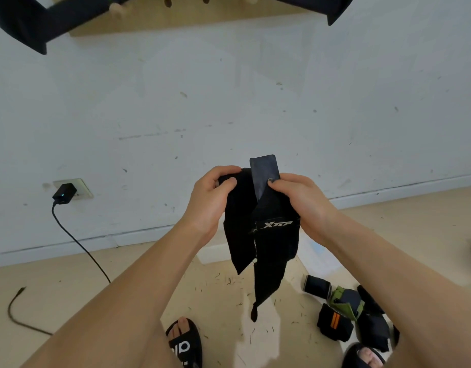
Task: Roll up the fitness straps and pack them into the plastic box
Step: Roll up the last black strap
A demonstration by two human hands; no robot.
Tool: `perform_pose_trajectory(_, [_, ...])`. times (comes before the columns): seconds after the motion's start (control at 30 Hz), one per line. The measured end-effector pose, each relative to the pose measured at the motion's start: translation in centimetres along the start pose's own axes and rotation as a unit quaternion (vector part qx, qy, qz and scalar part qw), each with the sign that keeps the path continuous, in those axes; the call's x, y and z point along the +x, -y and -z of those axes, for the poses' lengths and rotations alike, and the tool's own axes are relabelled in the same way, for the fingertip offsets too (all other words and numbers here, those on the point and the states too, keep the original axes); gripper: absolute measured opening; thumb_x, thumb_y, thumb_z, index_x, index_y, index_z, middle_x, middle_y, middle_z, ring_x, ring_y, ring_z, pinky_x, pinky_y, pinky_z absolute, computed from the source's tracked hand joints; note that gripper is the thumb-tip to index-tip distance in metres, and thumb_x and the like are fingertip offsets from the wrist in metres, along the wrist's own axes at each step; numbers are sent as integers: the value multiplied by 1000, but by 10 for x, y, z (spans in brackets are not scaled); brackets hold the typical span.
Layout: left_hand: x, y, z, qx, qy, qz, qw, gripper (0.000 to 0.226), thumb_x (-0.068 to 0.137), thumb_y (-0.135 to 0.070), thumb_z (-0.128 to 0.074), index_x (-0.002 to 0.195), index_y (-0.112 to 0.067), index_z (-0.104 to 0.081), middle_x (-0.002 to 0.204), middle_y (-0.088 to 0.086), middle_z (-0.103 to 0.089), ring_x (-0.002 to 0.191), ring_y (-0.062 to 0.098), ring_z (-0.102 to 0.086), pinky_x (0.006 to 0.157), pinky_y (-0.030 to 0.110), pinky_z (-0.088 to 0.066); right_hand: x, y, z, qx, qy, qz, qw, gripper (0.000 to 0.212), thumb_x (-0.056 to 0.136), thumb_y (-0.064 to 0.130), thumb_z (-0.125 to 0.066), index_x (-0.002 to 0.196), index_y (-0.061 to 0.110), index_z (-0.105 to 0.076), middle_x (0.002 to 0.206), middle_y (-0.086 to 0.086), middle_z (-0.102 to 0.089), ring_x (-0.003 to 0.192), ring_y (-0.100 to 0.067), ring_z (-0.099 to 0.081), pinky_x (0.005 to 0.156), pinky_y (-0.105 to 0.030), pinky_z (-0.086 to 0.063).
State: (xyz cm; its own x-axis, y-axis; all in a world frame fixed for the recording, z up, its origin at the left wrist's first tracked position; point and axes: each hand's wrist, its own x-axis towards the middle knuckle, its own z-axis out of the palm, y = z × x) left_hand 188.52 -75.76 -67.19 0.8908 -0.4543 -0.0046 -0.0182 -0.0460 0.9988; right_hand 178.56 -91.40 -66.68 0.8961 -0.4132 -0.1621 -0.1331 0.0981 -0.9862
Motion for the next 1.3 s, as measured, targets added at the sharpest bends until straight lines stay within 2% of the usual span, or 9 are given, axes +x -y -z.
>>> perform_pose_trajectory(0.1, [2, 0, -2, -11, -8, -12, 1000, 27, 102, -6, -55, 111, -22, -75, 111, 6, -72, 109, 25, -69, 100, 50, -56, -2, 1, -6, -29, -7, 13, 999, 27, 102, 17, -58, 79, 9, -69, 70, -3, -67, 66, -14, -67, 64, -26, -50])
perform_pose_trajectory(0.2, [2, 0, -5, -16, -8, -21, 1000, 28, 100, -5, -56, 107, -21, -76, 109, 6, -74, 110, 27, -69, 103, 53, -54, -2, -3, -13, -36, 17, 14, 999, 32, 102, 19, -59, 94, -11, -64, 80, -14, -62, 73, -24, -62, 70, -32, -46])
perform_pose_trajectory(0.3, [1, -1, -8, -45, -11, -7, 999, 33, 100, -2, -48, 105, -17, -77, 111, 7, -75, 112, 29, -69, 105, 54, -52, -3, -5, -17, -26, 20, 12, 999, 36, 102, 18, -59, 96, -17, -58, 81, -15, -57, 76, -25, -57, 71, -33, -42])
perform_pose_trajectory(0.43, [2, -4, -8, -81, -9, 15, 997, 26, 101, -16, -53, 105, -12, -78, 112, 9, -76, 117, 32, -67, 110, 58, -45, -1, -5, -19, -19, 24, 11, 999, 36, 102, 18, -60, 94, -16, -58, 83, -15, -58, 79, -25, -58, 75, -35, -43])
perform_pose_trajectory(0.6, [-1, -3, -7, -59, -1, -14, 998, 19, 98, -18, -59, 103, -18, -77, 112, 5, -76, 114, 27, -68, 107, 54, -50, 0, -6, -20, -16, 24, 14, 999, 33, 102, 18, -59, 102, -14, -62, 86, -16, -64, 80, -26, -63, 76, -36, -46])
perform_pose_trajectory(0.77, [-2, -4, -10, -46, -20, -29, 998, 21, 85, -27, -64, 99, -29, -80, 112, 8, -74, 113, 28, -68, 105, 53, -52, 1, -8, -21, -12, 19, 3, 1000, 24, 102, 17, -59, 84, 6, -71, 79, -9, -70, 73, -20, -68, 66, -27, -52])
perform_pose_trajectory(0.9, [0, -1, -10, -47, -25, -32, 998, 19, 90, -24, -65, 100, -30, -80, 112, 9, -73, 113, 26, -68, 105, 52, -52, 1, -8, -22, -5, 20, -3, 1000, 26, 103, 16, -59, 82, 9, -73, 77, -6, -73, 71, -17, -70, 60, -23, -53])
perform_pose_trajectory(1.1, [1, 2, -12, -36, -25, -41, 998, 25, 100, -14, -60, 103, -31, -79, 112, 4, -74, 113, 22, -68, 106, 48, -53, 2, -11, -23, -2, 4, -9, 1000, 28, 103, 18, -60, 107, -7, -72, 94, -22, -73, 82, -24, -71, 72, -31, -55])
perform_pose_trajectory(1.3, [1, 3, -13, -32, -34, -47, 998, 25, 101, -12, -59, 106, -28, -77, 111, 3, -74, 112, 21, -69, 105, 45, -54, 2, -13, -23, -7, 11, -4, 1000, 30, 104, 22, -60, 106, -5, -72, 94, -20, -73, 81, -21, -71, 72, -29, -55])
